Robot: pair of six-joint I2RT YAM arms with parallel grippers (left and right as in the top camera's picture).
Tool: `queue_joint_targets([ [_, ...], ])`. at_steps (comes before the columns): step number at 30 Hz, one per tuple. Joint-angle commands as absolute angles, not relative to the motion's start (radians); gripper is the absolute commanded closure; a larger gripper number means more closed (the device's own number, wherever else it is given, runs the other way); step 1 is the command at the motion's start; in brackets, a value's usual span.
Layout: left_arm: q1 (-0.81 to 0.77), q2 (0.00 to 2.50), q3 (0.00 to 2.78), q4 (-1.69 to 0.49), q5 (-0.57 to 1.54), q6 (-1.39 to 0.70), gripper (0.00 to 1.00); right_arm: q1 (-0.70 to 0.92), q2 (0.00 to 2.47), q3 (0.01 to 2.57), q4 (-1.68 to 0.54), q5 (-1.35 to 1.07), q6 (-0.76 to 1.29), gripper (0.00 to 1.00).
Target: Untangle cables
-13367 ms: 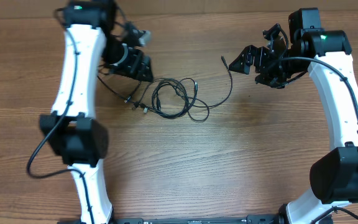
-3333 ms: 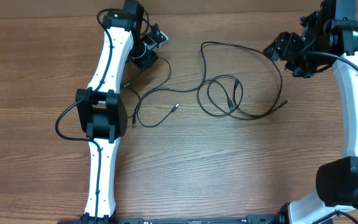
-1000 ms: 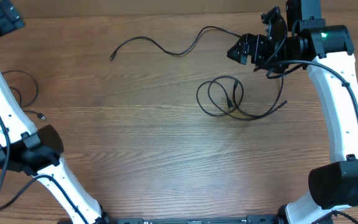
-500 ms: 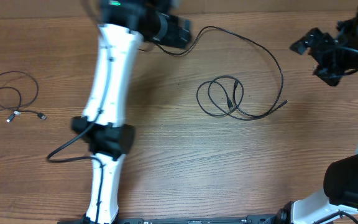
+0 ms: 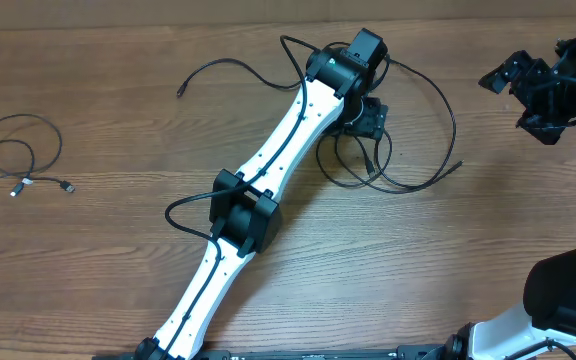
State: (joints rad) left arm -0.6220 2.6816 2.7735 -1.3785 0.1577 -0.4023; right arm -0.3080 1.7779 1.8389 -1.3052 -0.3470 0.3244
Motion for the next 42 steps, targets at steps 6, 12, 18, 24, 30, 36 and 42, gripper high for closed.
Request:
queue_joint_targets([
  [6,-0.620,2.745,2.774,-1.412,-0.029,-0.183,0.27,-0.310,1.769,1.853,-1.319,-0.333,0.279,0.02],
  [12,-0.603,2.806,2.770,-1.415,0.048,0.064,0.24,-0.310,1.769,1.853,-1.319,-0.333,0.279,0.02],
  [18,-0.562,2.850,2.770,-1.345,0.048,0.158,0.29,-0.310,1.769,1.853,-1.340,-0.333,0.279,0.02],
  [24,-0.544,2.873,2.770,-1.360,0.073,0.161,0.84,-0.310,1.769,1.853,-1.343,-0.333,0.279,0.02],
  [30,-0.533,2.851,2.827,-1.471,0.066,0.093,0.96,-0.310,1.769,1.853,-1.336,-0.333,0.279,0.02],
  [36,-0.435,2.691,3.086,-1.584,0.099,-0.116,0.96,-0.310,1.769,1.853,-1.330,-0.334,0.280,0.02],
  [42,-0.384,2.364,3.142,-1.602,0.176,-0.120,0.96,-0.308,1.769,1.853,-1.349,-0.409,0.279,0.02],
])
